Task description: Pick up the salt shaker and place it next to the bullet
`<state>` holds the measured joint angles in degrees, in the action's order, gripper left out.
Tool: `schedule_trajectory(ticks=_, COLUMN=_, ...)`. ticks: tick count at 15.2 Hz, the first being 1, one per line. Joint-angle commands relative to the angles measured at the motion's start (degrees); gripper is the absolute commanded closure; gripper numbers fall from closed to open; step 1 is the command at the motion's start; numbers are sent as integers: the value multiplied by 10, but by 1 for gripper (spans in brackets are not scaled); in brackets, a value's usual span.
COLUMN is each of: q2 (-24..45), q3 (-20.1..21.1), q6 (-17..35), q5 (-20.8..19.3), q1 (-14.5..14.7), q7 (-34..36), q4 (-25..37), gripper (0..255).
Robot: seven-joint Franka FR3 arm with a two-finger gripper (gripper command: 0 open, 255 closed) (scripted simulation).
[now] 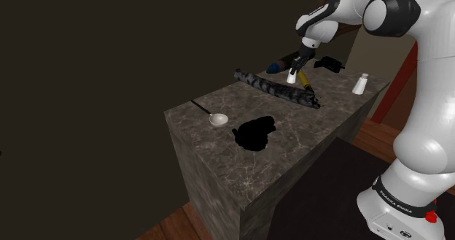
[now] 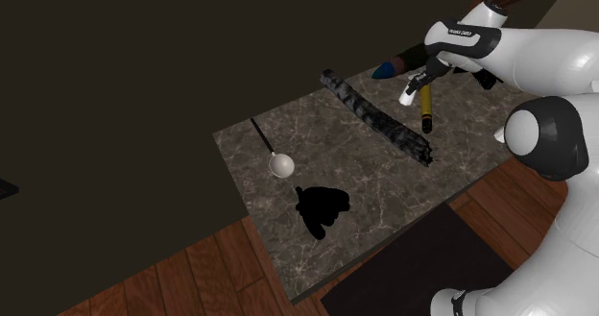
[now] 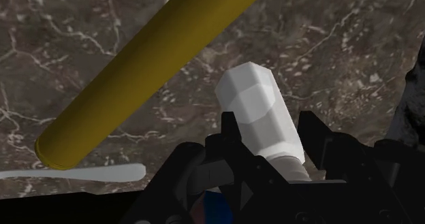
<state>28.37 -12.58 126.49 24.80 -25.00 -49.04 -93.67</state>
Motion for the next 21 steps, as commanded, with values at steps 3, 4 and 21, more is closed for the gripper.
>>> schedule_trajectory(ticks=3, q2=0, q3=0, q6=0, q5=0, q1=0, q7=0, q4=0, gripper=255)
schedule_trajectory(ticks=4, q2=0, q3=0, q6=0, q5=0, q1=0, q7=0, q4=0, gripper=0)
schedule_trajectory(ticks=21, q2=-39, q3=-11, q6=-50, q5=-16, q1=-4, q7=9, q4=12, gripper=0)
